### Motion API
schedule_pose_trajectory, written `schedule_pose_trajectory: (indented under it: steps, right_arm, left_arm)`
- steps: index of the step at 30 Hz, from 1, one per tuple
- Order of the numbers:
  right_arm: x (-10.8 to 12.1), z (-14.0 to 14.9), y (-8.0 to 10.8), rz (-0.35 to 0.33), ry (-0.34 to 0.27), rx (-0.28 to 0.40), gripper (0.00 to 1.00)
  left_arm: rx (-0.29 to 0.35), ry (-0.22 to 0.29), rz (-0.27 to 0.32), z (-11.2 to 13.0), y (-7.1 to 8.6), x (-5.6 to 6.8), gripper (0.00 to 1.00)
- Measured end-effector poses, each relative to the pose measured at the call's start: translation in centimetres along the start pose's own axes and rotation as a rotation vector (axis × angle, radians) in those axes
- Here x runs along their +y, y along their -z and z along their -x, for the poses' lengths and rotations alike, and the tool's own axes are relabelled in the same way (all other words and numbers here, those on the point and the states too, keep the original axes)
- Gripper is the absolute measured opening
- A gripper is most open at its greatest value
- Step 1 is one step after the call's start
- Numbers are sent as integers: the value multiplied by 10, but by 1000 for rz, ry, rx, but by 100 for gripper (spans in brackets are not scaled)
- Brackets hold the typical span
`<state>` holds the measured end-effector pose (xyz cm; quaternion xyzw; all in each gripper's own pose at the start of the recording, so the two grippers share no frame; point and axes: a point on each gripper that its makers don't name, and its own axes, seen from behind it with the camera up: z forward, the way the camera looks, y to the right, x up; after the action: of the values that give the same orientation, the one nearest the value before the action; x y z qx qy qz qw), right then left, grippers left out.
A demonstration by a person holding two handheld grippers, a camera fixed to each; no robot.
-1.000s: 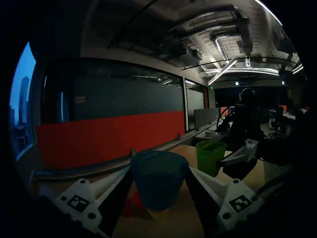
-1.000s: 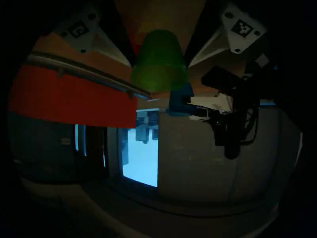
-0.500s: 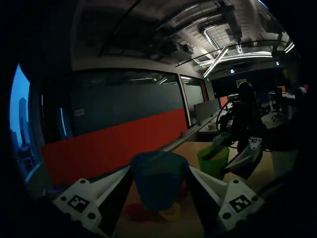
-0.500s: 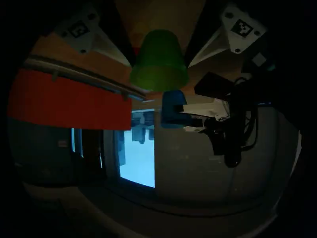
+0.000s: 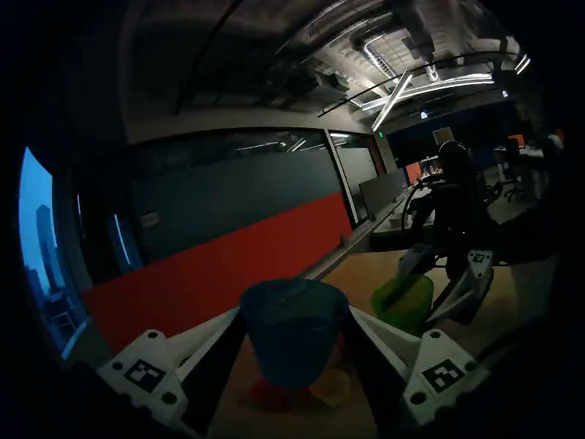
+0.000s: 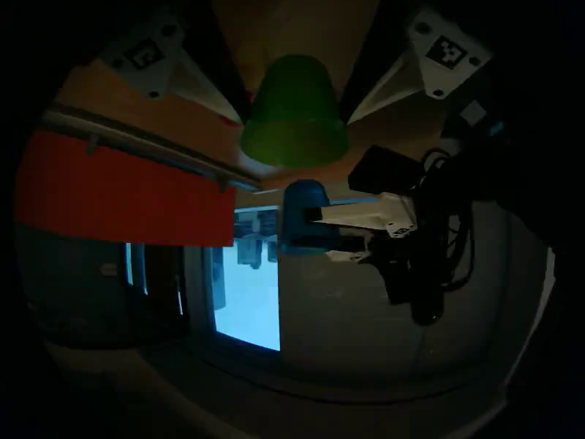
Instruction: Pour water
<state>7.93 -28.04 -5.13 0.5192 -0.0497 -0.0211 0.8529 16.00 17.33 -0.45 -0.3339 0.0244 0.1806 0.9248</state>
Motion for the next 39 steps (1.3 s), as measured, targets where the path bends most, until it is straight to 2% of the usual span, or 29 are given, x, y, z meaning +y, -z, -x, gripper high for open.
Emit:
schedule_pose_trajectory:
  steps: [15, 39]
  right_arm:
    - [-9, 17, -11, -29, 6, -33, 99]
    - [-20, 29, -24, -84, -13, -42, 99]
  left_arm:
    - [-7, -86, -10, -5, -5, -4, 85]
    - [-7, -200, -4, -11, -12, -4, 85]
